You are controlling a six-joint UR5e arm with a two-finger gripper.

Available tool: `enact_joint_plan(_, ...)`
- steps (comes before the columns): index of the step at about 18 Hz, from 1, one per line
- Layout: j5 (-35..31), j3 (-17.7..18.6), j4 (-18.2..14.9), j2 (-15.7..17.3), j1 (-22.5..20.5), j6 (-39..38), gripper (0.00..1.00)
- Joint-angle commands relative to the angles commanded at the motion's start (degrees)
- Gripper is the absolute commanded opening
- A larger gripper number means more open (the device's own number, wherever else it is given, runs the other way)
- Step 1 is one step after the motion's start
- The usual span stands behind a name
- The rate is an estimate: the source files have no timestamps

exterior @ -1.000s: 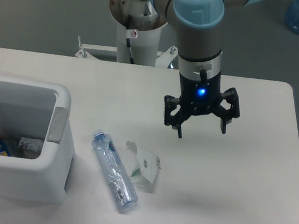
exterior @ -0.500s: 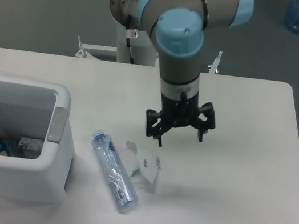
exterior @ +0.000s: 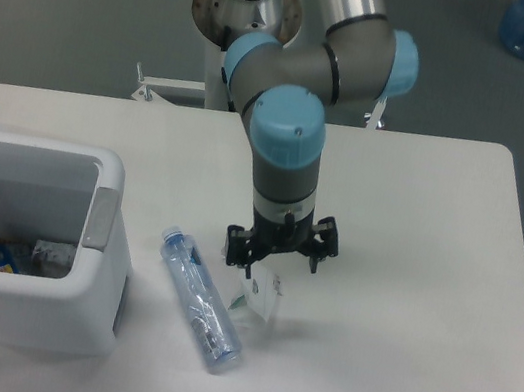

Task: Place the trash in the trash can
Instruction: 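Close the gripper on the crumpled white paper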

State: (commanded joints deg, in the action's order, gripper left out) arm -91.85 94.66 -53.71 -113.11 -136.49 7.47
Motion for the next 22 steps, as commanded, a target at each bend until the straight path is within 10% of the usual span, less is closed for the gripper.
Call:
enact_joint_plan(10,-0.26,0.17,1.15,-3.08,0.97,-1.06,1.0)
enact_joint_plan(22,-0.88,0.09,1.33,-3.17,1.14,-2.37,0.25)
